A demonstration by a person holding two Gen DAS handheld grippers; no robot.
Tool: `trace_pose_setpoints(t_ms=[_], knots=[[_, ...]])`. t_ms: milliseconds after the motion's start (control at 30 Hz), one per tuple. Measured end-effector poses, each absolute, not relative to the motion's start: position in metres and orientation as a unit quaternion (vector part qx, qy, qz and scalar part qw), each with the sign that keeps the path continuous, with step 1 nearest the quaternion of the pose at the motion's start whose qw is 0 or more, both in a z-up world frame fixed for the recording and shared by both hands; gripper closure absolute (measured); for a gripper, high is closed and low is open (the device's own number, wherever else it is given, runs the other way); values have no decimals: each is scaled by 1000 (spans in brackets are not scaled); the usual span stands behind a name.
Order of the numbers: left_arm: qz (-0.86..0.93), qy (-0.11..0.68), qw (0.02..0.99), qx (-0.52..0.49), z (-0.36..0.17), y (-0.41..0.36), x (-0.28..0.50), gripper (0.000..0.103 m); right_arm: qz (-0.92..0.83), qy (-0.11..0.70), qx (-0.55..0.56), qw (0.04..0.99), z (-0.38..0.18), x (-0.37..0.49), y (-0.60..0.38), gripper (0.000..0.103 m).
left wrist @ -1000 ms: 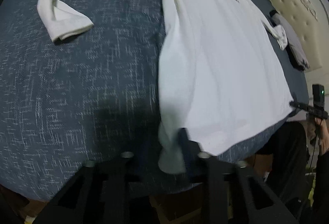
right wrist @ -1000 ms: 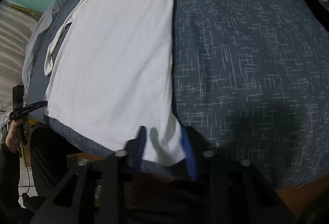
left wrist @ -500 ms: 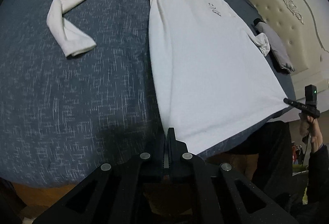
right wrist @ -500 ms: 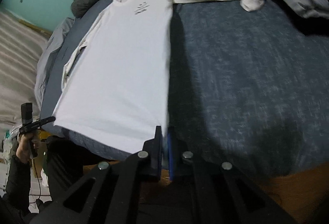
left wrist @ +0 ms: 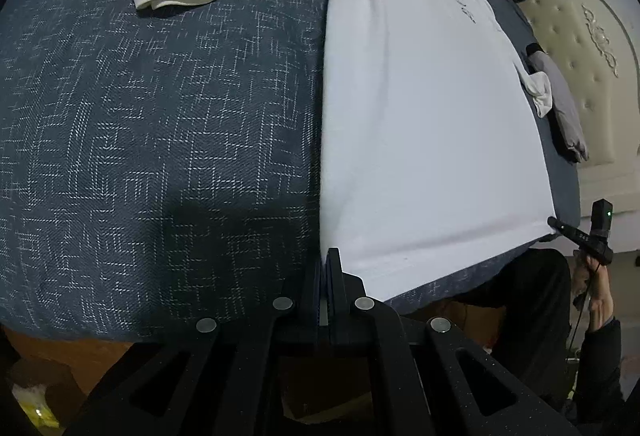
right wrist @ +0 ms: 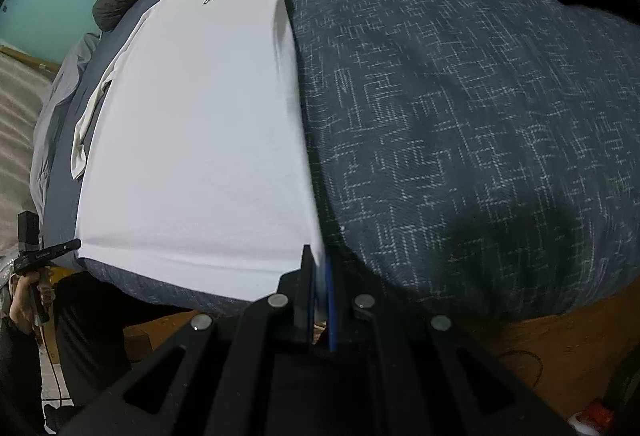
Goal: Fold clothes
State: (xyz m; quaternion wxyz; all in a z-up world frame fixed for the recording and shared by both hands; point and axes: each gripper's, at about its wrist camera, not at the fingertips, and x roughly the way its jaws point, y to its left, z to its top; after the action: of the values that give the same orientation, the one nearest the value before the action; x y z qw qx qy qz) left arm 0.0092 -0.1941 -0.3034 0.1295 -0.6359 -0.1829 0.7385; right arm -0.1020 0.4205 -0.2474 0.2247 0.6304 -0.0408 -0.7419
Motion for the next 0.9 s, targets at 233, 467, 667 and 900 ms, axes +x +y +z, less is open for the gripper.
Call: trace_pose_setpoints(t_ms=[233, 467, 667, 900], knots=[[737, -176, 128, -640, -307, -193, 8, 99, -742, -24, 631, 226, -250, -103, 413, 99], [748, -142, 115, -638, -282, -197, -8, 79, -748, -7, 624, 225, -230, -107, 412, 85], [783, -155, 97, -595, -270, -202, -76, 56, -770, -47, 593, 231, -201, -132, 418, 85], [797, -175, 82, -572, -288, -190, -158, 56, -777, -57, 584, 227, -201, -139, 398, 85]])
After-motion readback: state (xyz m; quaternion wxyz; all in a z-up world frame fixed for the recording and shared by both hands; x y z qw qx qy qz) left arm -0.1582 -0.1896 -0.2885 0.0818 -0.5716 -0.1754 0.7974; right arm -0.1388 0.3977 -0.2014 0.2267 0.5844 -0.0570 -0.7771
